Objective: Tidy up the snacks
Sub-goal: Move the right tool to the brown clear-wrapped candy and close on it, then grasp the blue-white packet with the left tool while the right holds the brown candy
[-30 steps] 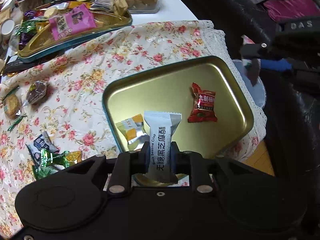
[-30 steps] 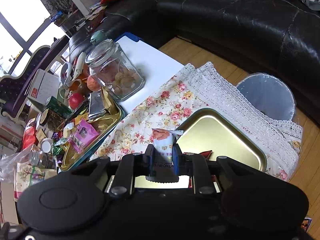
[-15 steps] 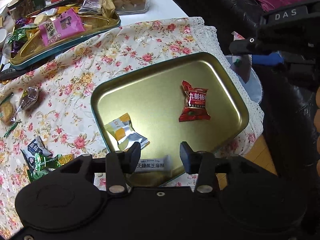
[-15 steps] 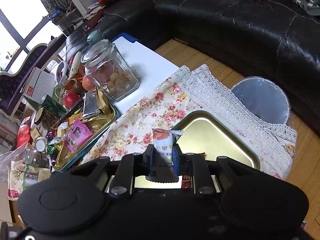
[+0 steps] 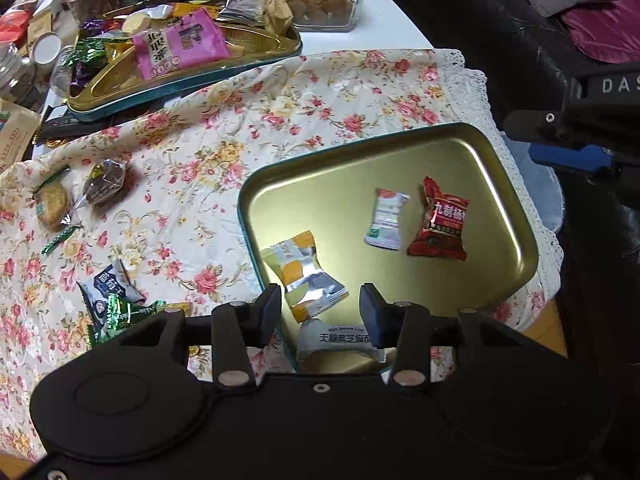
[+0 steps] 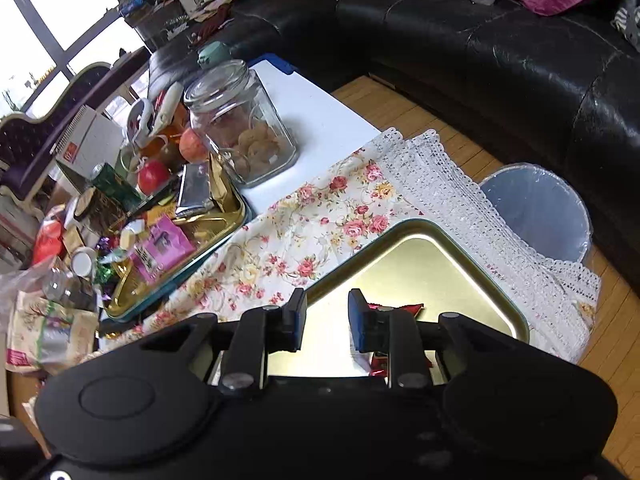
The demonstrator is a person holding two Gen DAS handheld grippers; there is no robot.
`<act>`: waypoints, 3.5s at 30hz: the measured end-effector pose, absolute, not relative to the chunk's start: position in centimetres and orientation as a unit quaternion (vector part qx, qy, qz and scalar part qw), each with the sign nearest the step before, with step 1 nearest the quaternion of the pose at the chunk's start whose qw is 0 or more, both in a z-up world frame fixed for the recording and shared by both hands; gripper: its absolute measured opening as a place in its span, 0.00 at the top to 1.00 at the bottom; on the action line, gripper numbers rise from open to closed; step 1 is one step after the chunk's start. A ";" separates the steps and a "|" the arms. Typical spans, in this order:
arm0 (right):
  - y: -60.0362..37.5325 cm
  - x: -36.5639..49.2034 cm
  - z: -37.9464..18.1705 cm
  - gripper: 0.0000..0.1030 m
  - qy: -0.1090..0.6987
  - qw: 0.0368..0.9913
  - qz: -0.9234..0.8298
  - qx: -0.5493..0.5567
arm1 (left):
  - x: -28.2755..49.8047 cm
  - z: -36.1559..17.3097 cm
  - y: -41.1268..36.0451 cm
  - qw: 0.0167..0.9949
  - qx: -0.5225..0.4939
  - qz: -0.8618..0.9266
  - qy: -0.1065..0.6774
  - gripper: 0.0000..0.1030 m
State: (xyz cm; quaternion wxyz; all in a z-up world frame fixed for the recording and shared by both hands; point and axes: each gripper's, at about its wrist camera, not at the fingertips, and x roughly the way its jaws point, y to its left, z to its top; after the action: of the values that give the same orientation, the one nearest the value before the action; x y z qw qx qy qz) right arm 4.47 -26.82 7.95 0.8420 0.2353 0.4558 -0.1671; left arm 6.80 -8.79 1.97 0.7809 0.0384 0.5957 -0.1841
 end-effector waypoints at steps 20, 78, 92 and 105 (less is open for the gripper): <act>-23.0 6.5 6.4 0.67 0.507 0.820 -0.123 0.236 | 9.4 -0.6 -1.7 0.751 0.036 -0.036 0.659 0.51; 1.9 21.5 -8.7 0.56 0.571 0.792 -0.074 0.202 | 12.4 10.1 19.7 0.870 -0.058 0.093 0.480 0.49; -2.0 15.2 -1.3 0.63 0.593 0.794 -0.031 0.130 | 14.0 6.5 16.8 0.845 -0.048 0.061 0.528 0.49; -5.9 9.7 1.3 0.63 0.581 0.802 0.005 0.137 | 15.5 -0.7 11.9 0.822 -0.026 0.041 0.567 0.49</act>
State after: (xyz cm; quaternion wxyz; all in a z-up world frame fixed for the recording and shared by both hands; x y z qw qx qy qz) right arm 9.70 -5.91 1.32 0.8021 0.1374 0.5811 0.0052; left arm 15.50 11.94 -0.66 0.8222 -0.0258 0.5671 0.0414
